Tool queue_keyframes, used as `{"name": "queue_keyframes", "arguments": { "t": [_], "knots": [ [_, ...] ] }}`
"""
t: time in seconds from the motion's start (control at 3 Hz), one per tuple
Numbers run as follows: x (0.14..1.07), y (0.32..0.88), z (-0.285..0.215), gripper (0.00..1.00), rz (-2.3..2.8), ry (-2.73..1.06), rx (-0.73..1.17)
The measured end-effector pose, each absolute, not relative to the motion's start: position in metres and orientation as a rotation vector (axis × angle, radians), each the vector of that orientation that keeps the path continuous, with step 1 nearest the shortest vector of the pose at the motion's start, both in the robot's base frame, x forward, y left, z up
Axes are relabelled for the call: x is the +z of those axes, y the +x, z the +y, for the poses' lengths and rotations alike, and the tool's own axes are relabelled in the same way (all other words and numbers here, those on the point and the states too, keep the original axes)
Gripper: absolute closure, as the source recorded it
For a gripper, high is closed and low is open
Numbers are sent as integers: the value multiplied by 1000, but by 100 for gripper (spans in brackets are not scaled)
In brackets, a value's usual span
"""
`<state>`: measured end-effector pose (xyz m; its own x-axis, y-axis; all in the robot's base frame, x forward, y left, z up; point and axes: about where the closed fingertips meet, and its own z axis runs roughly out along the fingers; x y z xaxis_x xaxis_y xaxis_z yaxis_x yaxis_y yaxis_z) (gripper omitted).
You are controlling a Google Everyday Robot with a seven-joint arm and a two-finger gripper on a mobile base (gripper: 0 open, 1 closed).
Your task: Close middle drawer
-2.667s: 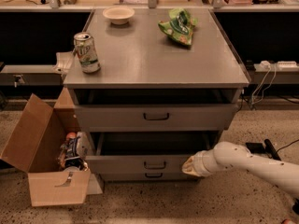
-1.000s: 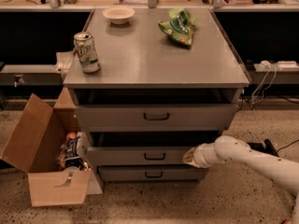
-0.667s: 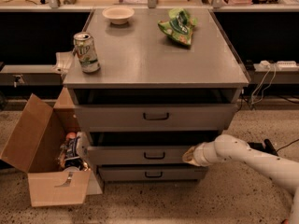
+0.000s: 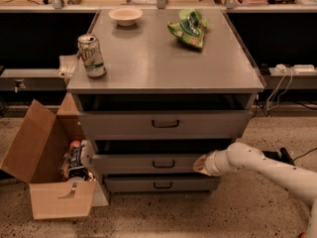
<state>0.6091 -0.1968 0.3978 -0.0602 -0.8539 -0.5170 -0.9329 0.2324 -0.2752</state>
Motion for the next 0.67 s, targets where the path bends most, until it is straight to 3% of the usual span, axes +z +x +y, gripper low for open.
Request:
{"name": "queue_keyframes", "arguments": {
  "t": [0.67],
  "knots": [
    [399, 611, -195, 100, 1915, -1633, 174]
  ]
}}
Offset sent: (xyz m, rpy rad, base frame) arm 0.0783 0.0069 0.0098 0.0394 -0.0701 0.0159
